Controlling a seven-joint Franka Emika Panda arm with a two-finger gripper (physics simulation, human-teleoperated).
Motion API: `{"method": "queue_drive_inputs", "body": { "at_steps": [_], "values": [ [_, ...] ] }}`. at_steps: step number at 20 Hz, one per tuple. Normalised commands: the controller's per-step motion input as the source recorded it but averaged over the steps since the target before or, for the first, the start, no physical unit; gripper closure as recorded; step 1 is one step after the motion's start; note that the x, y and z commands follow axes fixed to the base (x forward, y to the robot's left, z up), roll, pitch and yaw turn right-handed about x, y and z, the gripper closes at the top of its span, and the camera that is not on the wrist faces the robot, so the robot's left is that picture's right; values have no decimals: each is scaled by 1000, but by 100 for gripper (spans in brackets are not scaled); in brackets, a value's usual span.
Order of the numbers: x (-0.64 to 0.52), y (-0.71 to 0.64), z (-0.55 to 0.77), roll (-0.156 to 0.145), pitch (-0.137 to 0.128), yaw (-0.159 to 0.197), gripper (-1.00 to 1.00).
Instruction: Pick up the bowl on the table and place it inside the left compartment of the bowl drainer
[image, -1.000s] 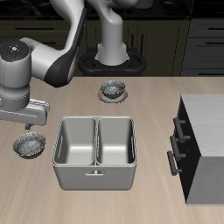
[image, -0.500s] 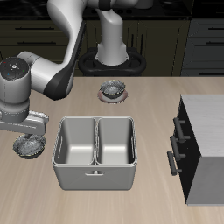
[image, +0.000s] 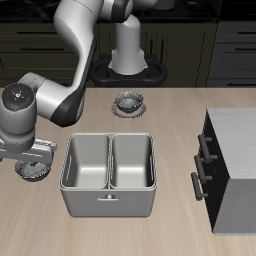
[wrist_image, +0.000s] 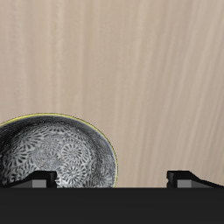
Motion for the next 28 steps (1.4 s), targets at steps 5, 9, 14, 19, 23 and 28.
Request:
{"method": "queue_drive_inputs", "body": {
  "at_steps": [5, 9, 14, 19, 23, 28],
  "values": [
    [-52, -88, -252, -18, 44, -7, -100],
    [-55, -13, -134, 7, 28, -10, -100],
    [-37, 56, -162, 23, 74, 6, 100],
    [-12, -39, 14, -10, 14, 4, 100],
    [-30, -19, 99, 7, -11, 1, 100],
    [-17, -3, 129, -14, -12, 15, 100]
  ]
}}
